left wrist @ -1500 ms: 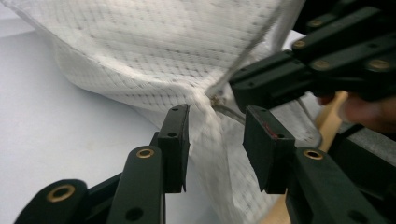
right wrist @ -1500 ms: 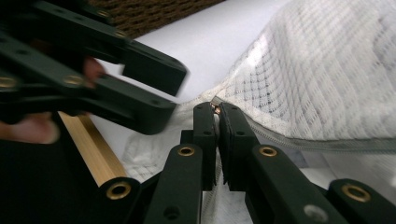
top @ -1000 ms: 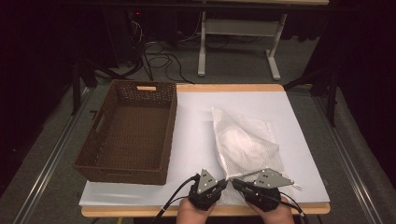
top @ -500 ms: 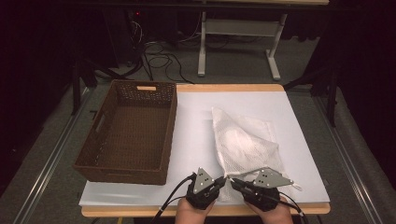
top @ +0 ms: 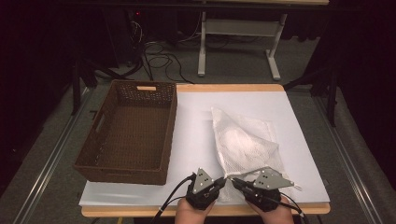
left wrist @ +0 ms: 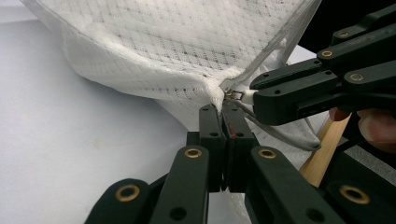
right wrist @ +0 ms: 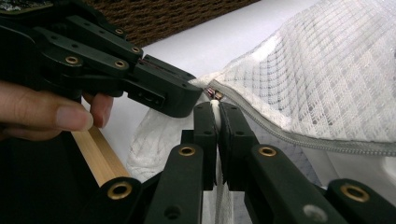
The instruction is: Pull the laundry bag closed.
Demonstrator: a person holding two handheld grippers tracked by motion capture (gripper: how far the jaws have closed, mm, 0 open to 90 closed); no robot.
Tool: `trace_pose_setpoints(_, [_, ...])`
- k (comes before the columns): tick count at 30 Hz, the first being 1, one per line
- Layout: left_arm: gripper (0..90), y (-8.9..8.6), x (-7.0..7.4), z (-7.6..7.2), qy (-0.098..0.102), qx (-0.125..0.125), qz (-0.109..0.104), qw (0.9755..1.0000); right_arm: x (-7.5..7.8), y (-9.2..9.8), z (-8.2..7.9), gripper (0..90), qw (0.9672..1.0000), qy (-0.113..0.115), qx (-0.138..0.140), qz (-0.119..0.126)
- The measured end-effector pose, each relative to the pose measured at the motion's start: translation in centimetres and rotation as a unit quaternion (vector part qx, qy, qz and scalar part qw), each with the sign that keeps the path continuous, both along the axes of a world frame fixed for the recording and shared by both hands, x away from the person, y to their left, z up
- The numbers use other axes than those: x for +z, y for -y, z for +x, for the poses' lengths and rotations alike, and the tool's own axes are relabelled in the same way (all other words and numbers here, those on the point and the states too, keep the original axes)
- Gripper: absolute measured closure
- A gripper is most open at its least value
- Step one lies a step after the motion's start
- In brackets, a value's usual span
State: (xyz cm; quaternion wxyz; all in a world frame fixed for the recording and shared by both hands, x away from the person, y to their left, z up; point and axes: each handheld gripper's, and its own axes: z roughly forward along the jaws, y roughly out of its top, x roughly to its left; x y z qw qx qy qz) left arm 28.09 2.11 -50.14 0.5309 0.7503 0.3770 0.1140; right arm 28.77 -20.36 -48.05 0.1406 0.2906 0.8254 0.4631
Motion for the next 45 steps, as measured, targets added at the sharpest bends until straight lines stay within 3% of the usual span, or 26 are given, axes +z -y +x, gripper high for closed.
trace_pose_setpoints(20, [88.2, -1.7, 0.3, 0.3, 0.0, 0.03, -0.008, 0.9995, 0.9, 2.0, 0.0, 88.3, 0.9999, 0.002, -0.013, -0.002])
trace_pose_setpoints(28, [88.2, -1.7, 0.3, 0.3, 0.004, 0.029, -0.004, 0.9996, 1.5, 3.1, -0.4, 88.3, 0.9999, 0.003, -0.013, -0.004])
trace_pose_setpoints(45, [88.2, -2.1, 0.3, 0.5, 0.006, 0.035, -0.001, 0.9994, 1.9, 6.6, -0.9, 88.3, 0.999, 0.005, -0.045, -0.007])
